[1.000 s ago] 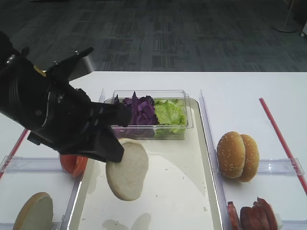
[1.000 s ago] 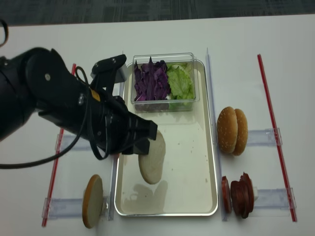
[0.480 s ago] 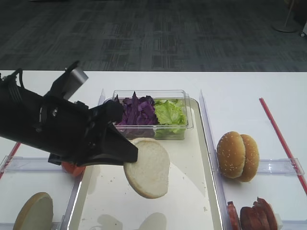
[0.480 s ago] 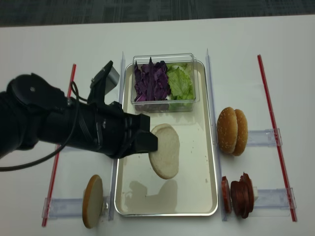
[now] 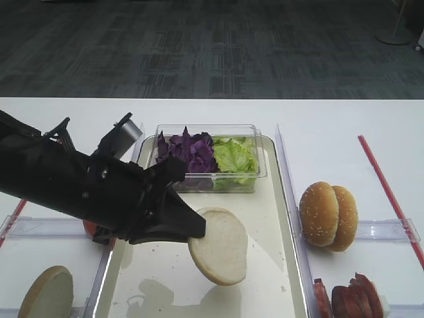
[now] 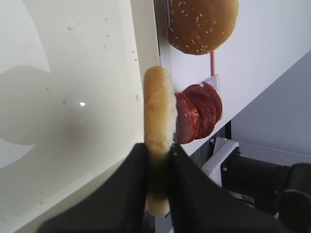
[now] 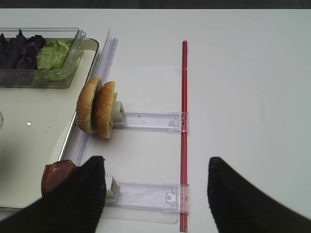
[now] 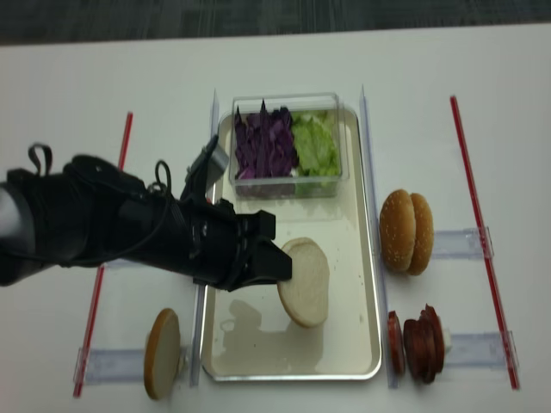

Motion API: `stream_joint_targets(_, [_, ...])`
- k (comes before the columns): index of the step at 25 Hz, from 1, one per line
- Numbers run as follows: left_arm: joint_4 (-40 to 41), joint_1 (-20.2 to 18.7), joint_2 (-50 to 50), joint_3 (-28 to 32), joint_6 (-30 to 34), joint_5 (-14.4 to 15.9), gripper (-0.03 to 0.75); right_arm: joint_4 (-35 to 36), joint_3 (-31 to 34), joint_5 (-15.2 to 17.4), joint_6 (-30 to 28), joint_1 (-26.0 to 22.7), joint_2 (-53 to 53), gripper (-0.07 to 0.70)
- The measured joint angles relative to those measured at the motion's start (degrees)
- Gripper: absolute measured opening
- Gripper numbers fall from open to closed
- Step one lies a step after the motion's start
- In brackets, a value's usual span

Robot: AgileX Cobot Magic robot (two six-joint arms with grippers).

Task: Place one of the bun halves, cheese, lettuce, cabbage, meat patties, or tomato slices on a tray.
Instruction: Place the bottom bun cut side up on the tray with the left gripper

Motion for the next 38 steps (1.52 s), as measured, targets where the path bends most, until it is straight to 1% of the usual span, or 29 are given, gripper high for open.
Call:
stream_joint_targets(12, [-3.4,0.1,4.6,1.3,2.9,-0.3,0.094,0.0,0.0,0.1,0.0,0.0,0.0,0.481])
stream_joint_targets(15, [-5.2,0.1,4.7,2.2,5.4,-1.6,0.093,0.0,0.0,0.1,0.0,0.0,0.0,0.481])
stream_joint_targets(18, [-5.7,0.1,4.7,2.2,6.5,-3.1,0.093,0.0,0.0,0.1,0.0,0.0,0.0,0.481])
stream_joint_targets(28, [-6.4,0.1,9.6,2.2,7.2,-3.3,0.09,0.0,0.0,0.1,0.0,0.0,0.0,0.481])
stream_joint_targets(38, [-6.5,0.1,10.1,2.2,8.3,-5.1,0.087,0.0,0.0,0.1,0.0,0.0,0.0,0.481])
